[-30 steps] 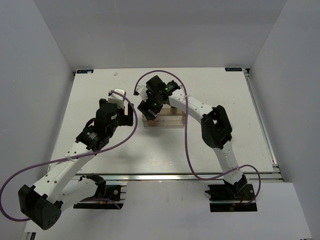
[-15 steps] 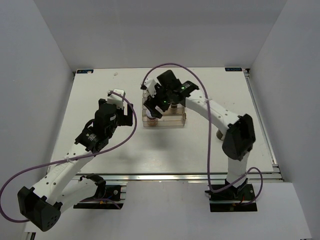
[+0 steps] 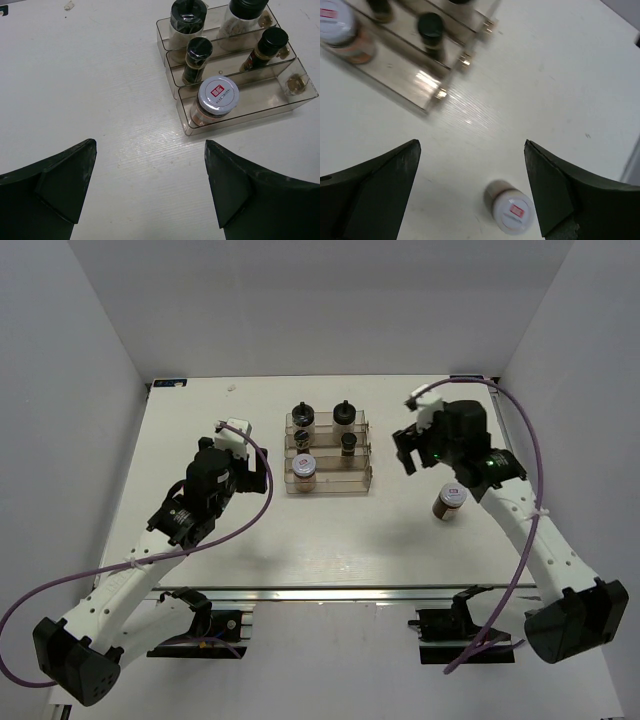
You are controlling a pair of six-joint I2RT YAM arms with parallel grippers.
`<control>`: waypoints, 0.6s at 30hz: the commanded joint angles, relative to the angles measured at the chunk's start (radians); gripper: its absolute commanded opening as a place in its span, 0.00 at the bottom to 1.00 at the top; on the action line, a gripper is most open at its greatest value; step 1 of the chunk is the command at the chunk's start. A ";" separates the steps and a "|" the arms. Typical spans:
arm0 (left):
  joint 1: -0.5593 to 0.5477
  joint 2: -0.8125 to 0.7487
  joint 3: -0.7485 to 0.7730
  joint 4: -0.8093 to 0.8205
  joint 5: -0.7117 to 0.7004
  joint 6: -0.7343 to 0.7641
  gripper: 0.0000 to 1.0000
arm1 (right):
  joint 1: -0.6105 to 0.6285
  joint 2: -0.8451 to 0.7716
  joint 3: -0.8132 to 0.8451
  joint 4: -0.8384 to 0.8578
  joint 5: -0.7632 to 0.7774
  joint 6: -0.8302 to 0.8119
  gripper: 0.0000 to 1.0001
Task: Organize the condiment bottles
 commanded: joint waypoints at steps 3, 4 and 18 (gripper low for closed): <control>-0.003 -0.028 -0.006 0.023 0.046 -0.002 0.98 | -0.199 -0.082 -0.091 -0.071 0.016 -0.016 0.89; -0.003 -0.028 -0.006 0.023 0.048 -0.002 0.98 | -0.222 -0.086 -0.109 -0.080 0.024 -0.022 0.89; -0.003 -0.023 -0.005 0.023 0.059 -0.002 0.98 | -0.572 0.108 -0.152 -0.163 -0.180 -0.171 0.89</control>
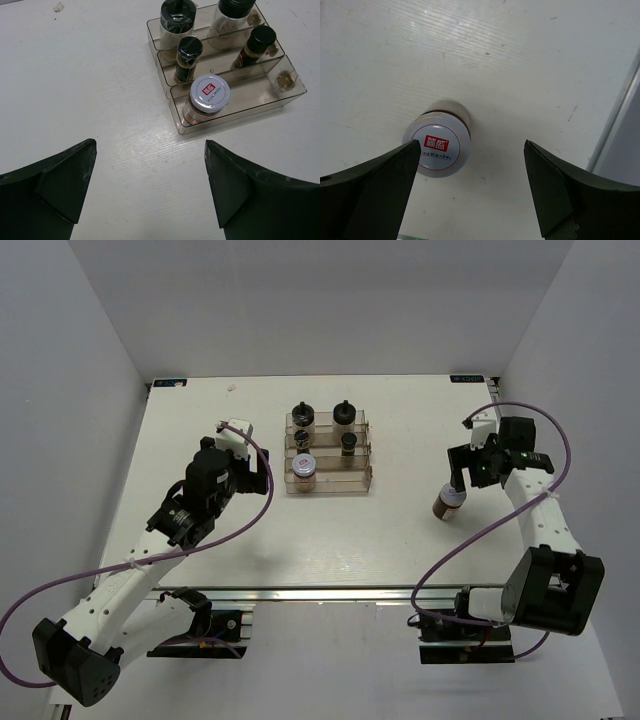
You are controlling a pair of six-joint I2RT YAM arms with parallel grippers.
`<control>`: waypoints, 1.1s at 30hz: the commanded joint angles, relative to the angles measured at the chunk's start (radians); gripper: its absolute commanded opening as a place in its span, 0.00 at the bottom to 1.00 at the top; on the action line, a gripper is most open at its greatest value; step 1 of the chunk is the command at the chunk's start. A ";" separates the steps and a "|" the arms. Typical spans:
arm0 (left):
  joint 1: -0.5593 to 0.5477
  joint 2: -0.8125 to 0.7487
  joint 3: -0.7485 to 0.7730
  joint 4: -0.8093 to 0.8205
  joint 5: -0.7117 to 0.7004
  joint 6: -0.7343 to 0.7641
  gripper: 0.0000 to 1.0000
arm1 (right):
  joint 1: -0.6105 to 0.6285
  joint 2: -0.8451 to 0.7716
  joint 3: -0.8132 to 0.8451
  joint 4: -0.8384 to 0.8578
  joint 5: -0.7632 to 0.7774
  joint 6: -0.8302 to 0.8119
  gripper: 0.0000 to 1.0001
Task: Organize the condiment bottles
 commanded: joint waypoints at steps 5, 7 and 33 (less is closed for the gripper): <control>-0.003 -0.017 -0.006 0.024 0.013 -0.001 0.98 | -0.008 0.036 -0.036 -0.034 -0.134 -0.059 0.89; -0.003 -0.016 -0.006 0.023 0.013 -0.001 0.98 | -0.008 0.037 -0.050 -0.028 -0.142 -0.062 0.89; -0.004 0.009 -0.008 0.020 0.002 0.000 0.98 | -0.008 0.132 -0.116 0.091 -0.133 -0.050 0.84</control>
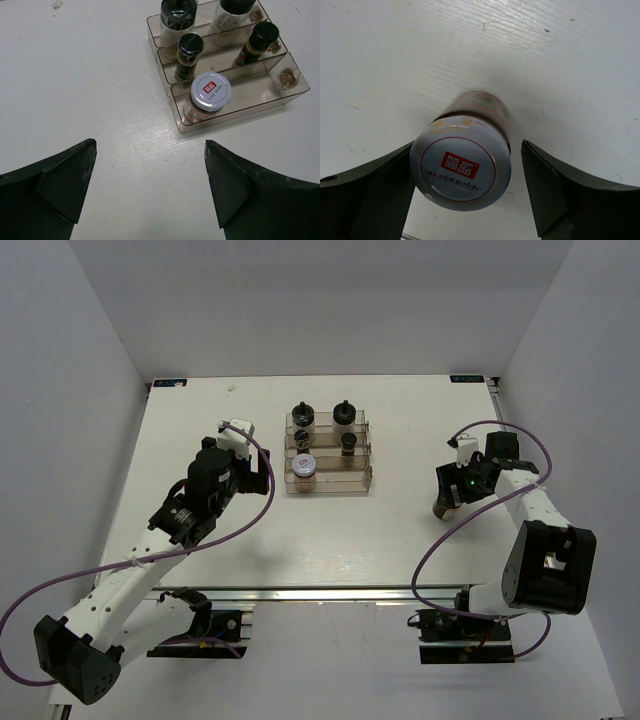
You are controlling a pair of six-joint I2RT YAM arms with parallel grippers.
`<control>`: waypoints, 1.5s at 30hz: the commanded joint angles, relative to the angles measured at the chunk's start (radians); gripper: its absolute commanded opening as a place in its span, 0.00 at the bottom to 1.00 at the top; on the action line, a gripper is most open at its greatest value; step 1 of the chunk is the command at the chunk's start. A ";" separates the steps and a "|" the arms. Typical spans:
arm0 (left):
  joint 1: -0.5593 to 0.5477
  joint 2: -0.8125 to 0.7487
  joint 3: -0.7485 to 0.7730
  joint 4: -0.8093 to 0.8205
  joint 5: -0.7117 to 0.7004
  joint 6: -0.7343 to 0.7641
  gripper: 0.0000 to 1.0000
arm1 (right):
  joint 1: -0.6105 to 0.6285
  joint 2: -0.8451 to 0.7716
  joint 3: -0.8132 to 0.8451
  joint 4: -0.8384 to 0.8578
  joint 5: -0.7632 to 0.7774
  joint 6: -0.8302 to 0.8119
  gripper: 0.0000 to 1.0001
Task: Organize the condiment bottles
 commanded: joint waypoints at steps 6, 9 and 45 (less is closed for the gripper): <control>-0.003 0.001 -0.006 0.018 -0.002 0.000 0.98 | -0.001 0.007 0.009 0.063 0.009 -0.004 0.78; -0.003 -0.001 -0.006 0.016 -0.005 0.000 0.98 | -0.001 0.013 0.012 0.062 0.004 -0.005 0.73; -0.003 0.013 -0.008 0.015 -0.027 0.004 0.98 | 0.592 0.036 0.419 -0.059 -0.028 0.095 0.00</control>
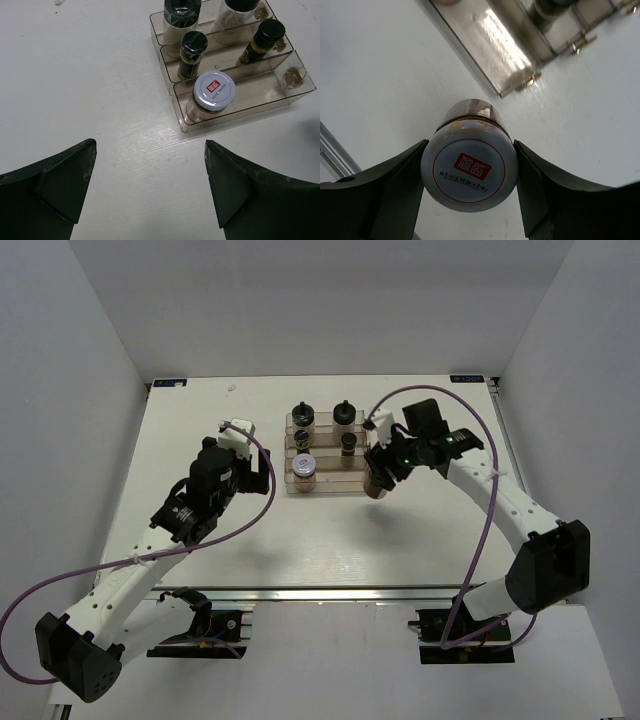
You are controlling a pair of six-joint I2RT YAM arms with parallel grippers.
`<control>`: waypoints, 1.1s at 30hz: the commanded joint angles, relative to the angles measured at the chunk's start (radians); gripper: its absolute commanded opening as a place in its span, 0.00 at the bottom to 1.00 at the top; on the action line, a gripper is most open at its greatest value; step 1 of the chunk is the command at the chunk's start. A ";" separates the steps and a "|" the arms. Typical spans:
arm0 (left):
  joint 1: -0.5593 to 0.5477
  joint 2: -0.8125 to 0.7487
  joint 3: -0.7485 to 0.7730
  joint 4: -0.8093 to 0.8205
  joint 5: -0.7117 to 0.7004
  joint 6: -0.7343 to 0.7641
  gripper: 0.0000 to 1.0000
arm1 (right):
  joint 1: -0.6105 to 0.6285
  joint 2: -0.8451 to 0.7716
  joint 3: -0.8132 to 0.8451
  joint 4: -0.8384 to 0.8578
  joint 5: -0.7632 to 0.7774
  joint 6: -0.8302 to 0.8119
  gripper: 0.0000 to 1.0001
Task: Organize the condiment bottles
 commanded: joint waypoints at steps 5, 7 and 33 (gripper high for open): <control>-0.003 0.007 -0.006 0.012 -0.018 0.007 0.98 | 0.151 0.153 0.263 0.070 0.013 0.091 0.00; -0.003 0.004 -0.008 0.014 -0.019 0.009 0.98 | 0.177 0.212 0.323 0.078 0.025 0.105 0.00; -0.003 0.018 -0.005 0.011 -0.012 0.013 0.98 | 0.200 0.494 0.529 0.090 0.111 0.128 0.00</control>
